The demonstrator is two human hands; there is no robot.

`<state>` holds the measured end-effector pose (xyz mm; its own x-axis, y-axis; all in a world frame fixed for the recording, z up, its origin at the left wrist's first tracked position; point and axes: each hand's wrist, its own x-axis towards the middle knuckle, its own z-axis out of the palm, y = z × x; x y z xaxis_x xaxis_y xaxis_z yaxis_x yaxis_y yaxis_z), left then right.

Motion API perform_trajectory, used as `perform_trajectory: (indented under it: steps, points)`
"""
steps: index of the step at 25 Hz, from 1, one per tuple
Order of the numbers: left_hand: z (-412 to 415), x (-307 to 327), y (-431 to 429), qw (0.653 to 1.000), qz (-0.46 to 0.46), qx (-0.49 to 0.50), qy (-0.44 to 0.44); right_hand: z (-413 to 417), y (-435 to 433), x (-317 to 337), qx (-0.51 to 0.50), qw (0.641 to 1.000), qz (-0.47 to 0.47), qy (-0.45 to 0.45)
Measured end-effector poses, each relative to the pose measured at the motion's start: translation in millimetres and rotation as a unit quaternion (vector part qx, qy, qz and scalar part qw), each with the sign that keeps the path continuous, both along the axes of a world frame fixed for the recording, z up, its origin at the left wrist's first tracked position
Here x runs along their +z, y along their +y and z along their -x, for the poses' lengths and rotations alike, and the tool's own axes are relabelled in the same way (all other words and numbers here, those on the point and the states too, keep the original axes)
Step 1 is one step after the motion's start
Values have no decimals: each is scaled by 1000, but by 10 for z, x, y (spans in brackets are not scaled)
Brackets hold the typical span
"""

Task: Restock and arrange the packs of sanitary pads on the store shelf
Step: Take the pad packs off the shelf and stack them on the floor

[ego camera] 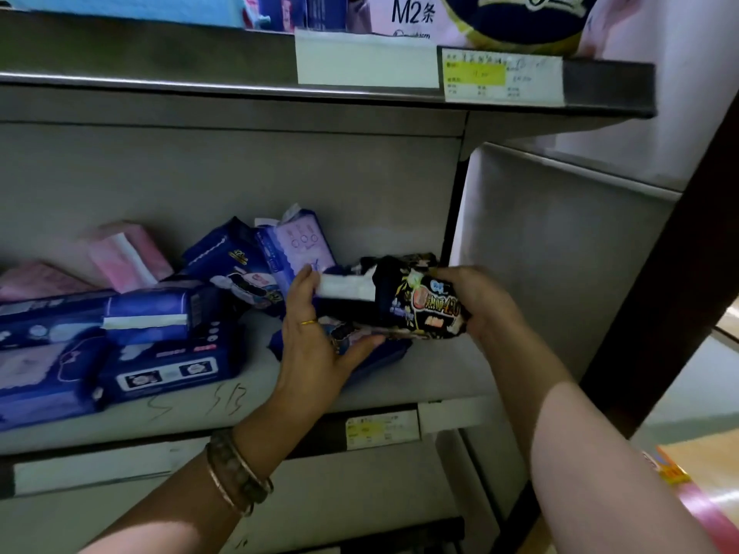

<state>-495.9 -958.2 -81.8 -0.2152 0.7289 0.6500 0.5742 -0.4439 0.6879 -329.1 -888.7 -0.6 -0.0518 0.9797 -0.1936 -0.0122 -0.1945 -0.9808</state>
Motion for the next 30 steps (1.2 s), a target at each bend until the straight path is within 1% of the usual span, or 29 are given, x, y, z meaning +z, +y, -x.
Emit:
perform_trajectory:
  steps: [3,4,5,8,9,11,14,17,19,21,24,28,30]
  points:
    - [-11,109,-116,996,14,-81,-44,-50,-42,-21,22,999,15,-42]
    - [-41,156,-170,992,27,-98,-76,-63,-58,-5,26,999,10,-45]
    - [-75,184,-213,986,39,-97,-128,-86,-83,22,32,999,-3,-43]
    - [-185,276,-339,947,85,-81,-298,-196,-232,116,102,991,-86,-3]
    - [-220,286,-387,934,95,-85,-335,-244,-312,137,128,984,-120,6]
    - [-322,324,-524,917,115,-69,-376,-359,-459,139,160,971,-176,-4]
    - [-561,327,-810,909,161,-50,-382,-551,-676,126,161,966,-201,-10]
    - [-845,248,-1174,910,193,-39,-364,-780,-945,76,179,964,-191,41]
    - [-1001,126,-1421,899,204,-25,-387,-918,-1148,-13,189,964,-172,66]
    - [-1123,14,-1677,888,221,-4,-403,-1031,-1329,-145,191,967,-156,57]
    - [-1280,-131,-2042,883,240,24,-402,-1186,-1618,-372,195,972,-123,43]
    - [-1388,-244,-2341,887,239,18,-394,-1345,-1861,-523,205,971,-117,42]
    - [-1406,-304,-2427,886,238,14,-398,-1378,-1908,-572,219,968,-121,26]
